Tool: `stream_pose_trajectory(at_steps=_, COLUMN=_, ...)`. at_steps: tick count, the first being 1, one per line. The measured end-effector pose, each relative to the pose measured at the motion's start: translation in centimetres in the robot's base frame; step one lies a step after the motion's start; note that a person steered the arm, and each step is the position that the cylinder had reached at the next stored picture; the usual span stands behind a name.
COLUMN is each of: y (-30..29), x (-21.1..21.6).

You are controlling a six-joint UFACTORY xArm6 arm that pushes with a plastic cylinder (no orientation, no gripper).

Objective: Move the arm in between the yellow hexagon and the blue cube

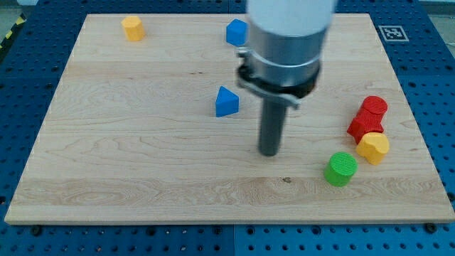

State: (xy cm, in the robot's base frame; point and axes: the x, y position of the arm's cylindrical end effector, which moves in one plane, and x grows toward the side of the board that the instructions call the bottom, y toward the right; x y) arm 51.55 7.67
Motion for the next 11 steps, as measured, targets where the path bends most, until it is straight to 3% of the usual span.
stream_pose_trajectory(at_steps=1, y=3.0, x=-4.8)
stream_pose_trajectory(at_steps=2, y=-0.9, x=-11.7)
stream_pose_trajectory(at_steps=3, y=-1.5, x=-12.1)
stream_pose_trajectory(at_steps=4, y=-7.6, x=-13.2)
stream_pose_trajectory(at_steps=5, y=-16.1, x=-13.2)
stream_pose_trajectory(at_steps=6, y=-17.4, x=-13.2)
stream_pose_trajectory(at_steps=8, y=-18.0, x=-2.8)
stream_pose_trajectory(at_steps=9, y=-18.6, x=-6.8)
stream_pose_trajectory(at_steps=11, y=-18.6, x=-23.4)
